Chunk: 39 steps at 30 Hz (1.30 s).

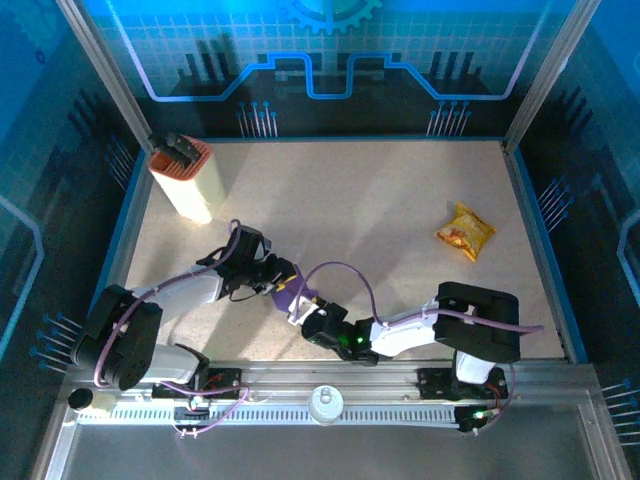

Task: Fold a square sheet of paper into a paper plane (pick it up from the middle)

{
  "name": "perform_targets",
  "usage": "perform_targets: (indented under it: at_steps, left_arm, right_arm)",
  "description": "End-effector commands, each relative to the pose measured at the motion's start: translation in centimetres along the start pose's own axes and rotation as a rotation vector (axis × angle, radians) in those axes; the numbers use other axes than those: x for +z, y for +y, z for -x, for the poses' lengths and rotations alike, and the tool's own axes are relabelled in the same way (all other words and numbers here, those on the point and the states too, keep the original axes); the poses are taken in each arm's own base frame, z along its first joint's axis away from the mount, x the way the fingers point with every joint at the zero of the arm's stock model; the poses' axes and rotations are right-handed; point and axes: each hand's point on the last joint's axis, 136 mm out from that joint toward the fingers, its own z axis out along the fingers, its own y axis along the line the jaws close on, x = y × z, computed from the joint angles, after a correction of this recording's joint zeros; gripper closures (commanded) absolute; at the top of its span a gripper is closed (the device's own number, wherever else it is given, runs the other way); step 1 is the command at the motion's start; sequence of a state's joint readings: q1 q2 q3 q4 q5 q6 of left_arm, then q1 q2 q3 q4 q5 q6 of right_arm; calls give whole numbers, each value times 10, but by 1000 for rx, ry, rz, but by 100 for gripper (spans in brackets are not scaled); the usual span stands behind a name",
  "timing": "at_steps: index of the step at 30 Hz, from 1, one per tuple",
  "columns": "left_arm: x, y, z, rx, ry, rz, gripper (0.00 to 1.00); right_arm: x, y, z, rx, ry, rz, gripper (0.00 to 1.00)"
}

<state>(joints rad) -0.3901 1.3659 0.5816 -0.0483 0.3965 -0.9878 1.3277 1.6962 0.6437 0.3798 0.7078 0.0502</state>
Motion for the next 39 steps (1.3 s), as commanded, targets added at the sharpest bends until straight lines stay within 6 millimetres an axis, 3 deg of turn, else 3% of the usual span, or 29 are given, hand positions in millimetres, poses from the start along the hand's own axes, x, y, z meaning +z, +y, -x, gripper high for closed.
perform_targets:
  at_steps: [1, 10, 24, 39]
  left_arm:
    - [-2, 3, -5, 11, 9, 12, 77]
    - [-1, 2, -5, 14, 17, 8, 79]
    - [2, 0, -5, 12, 27, 3, 79]
    - [2, -1, -5, 12, 30, 0, 80]
  right_arm:
    - [-5, -7, 6, 34, -45, -18, 67]
    - [2, -4, -1, 59, -18, 0, 74]
    - [6, -7, 3, 108, -32, 8, 73]
    - [8, -8, -3, 135, -9, 11, 84]
